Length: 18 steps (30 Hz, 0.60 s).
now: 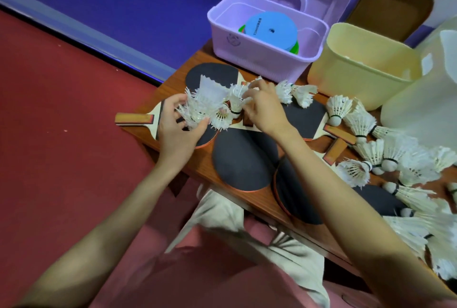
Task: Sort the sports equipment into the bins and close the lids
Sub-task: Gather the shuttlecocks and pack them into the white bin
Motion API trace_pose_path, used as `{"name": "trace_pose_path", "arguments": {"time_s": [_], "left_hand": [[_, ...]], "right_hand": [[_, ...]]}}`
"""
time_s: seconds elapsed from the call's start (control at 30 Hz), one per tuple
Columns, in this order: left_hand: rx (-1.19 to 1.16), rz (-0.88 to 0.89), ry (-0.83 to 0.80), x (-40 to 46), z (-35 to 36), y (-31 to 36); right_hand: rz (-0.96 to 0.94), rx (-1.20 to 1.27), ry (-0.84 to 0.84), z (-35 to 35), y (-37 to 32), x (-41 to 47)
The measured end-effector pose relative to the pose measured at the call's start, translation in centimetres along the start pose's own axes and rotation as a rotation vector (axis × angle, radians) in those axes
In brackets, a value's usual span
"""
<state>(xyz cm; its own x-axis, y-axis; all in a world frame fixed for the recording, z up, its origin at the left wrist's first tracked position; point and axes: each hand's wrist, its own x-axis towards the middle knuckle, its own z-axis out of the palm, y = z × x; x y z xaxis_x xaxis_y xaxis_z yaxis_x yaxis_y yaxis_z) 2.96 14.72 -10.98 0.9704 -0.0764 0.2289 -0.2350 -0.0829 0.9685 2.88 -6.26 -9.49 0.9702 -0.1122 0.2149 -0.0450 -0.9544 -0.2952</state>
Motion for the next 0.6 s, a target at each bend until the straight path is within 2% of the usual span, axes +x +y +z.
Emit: {"name": "trace_pose_path", "arguments": {"time_s": [0.07,0.13,0.27,0.4,0.5,0.6], "left_hand": [[-0.001,0.025,-0.031,0.3,0.3,0.2],[0.004,0.054,-0.064,0.6,0.8,0.5],[0.006,0.106,-0.144,1.1,2.0,1.0],[0.04,0.151,-0.241,1.7,4.2,1.7],[0.049,0.185,-0.332,2.0,6.8,2.8],[0.068,0.248,-0.426,2.1,10.2,4.6]], "right_hand": [[-0.005,-0.009,0.006,-0.4,0.1,0.1],[0.025,0.035,0.089,-1.2,0.2,-0.3],[0.134,0.104,0.371,-4.4,1.2,-2.4],[0.204,0.37,0.659,-8.8,2.4,-5.1],[0.205,0.426,0.72,-11.1,2.8,-6.8],[0.188,0.406,0.706,-12.7,4.0,-8.1]]}}
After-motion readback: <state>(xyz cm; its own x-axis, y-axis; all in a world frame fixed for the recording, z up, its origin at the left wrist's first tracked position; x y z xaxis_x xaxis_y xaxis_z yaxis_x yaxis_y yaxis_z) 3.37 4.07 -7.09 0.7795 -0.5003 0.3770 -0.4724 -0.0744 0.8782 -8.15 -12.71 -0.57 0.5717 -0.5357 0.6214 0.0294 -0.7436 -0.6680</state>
